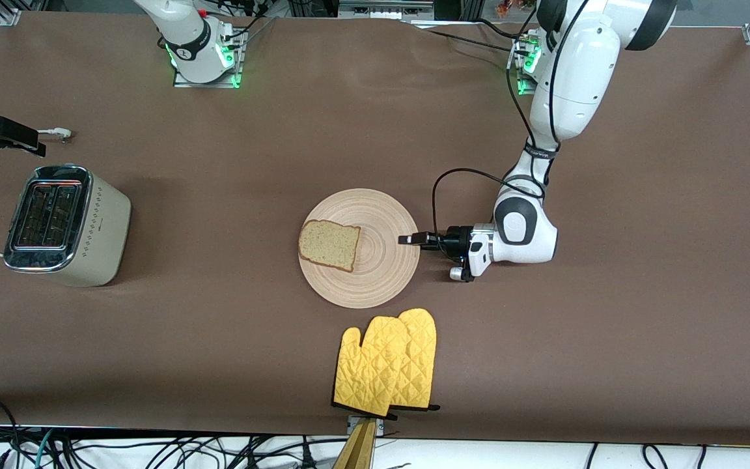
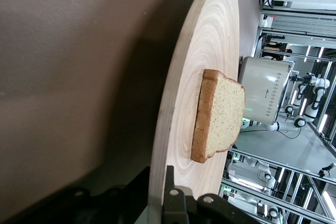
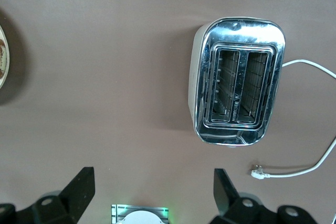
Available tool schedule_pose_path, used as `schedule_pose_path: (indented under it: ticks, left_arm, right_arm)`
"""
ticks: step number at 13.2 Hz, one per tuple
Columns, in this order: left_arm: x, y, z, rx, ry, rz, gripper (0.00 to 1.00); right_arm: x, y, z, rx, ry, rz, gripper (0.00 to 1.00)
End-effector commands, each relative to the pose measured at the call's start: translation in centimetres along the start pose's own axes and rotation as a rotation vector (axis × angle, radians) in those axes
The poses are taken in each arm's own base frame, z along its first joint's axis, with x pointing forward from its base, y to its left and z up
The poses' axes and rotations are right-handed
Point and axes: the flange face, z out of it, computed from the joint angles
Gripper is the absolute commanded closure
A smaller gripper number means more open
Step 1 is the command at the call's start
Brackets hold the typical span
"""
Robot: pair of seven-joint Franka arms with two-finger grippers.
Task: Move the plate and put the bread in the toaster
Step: 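Slide the wooden plate with the left gripper toward the table's middle, then release the plate with the left gripper while the right gripper reaches out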
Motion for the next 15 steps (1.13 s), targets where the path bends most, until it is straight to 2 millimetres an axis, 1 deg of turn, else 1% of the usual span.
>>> schedule_pose_path:
  ticks: [1, 2, 3, 4, 5, 6, 7, 8, 9, 11, 12, 13, 14, 15]
  left_arm:
    - [0.0, 0.2, -0.3, -0.026, 0.015, 0.003, 1.00]
    - [-0.2, 0.1, -0.3, -0.028, 0.012, 0.000, 0.85]
    - [-0.3, 0.0, -0.3, -0.027, 0.012, -0.002, 0.49]
    - [-0.5, -0.2, -0.7, -0.026, 0.016, -0.022, 0.32]
    - [-0.6, -0.1, -1.6, -0.029, 0.024, -0.028, 0.25]
    - [-0.2, 0.0, -3.5, -0.029, 0.045, -0.035, 0.23]
    - [-0.2, 0.3, -5.2, -0.030, 0.062, -0.034, 0.12]
    - [-0.4, 0.4, -7.4, -0.029, 0.080, -0.039, 0.00]
    - [-0.5, 0.6, -10.6, -0.003, 0.083, -0.027, 0.00]
    - [-0.5, 0.9, -18.5, 0.068, 0.072, -0.011, 0.00]
    - [-0.7, 1.5, -22.6, 0.126, 0.057, -0.017, 0.00]
    - [-1.1, 2.8, -26.3, 0.177, 0.047, -0.028, 0.00]
    - [-1.7, 3.6, -29.9, 0.252, 0.036, -0.034, 0.00]
    - [-2.3, 4.2, -32.6, 0.306, 0.018, -0.037, 0.00]
  right_arm:
    - [0.3, 0.8, 0.5, 0.021, -0.001, 0.026, 0.00]
    - [0.2, 0.6, 0.4, 0.020, 0.002, 0.023, 0.00]
    - [0.2, 0.1, 0.2, 0.019, 0.005, 0.014, 0.00]
    - [0.1, -0.3, 0.0, 0.018, 0.008, 0.007, 0.00]
    - [-0.1, -0.5, -0.4, 0.019, 0.016, 0.006, 0.00]
    - [-0.3, -0.5, -0.7, 0.018, 0.023, 0.006, 0.00]
    - [-0.3, -0.6, -0.7, 0.028, 0.026, 0.003, 0.00]
    - [-0.2, -0.7, -0.7, 0.036, 0.028, 0.002, 0.00]
    - [0.0, -1.0, -0.4, 0.037, 0.022, -0.005, 0.00]
    - [0.2, -1.2, -0.2, 0.046, 0.020, -0.006, 0.00]
    - [0.4, -1.7, 0.0, 0.096, 0.023, -0.008, 0.00]
    - [1.0, -2.3, 0.8, 0.158, 0.015, -0.001, 0.00]
    - [1.9, -2.6, 2.0, 0.191, -0.001, 0.021, 0.00]
    - [2.8, -3.0, 3.1, 0.214, -0.014, 0.069, 0.00]
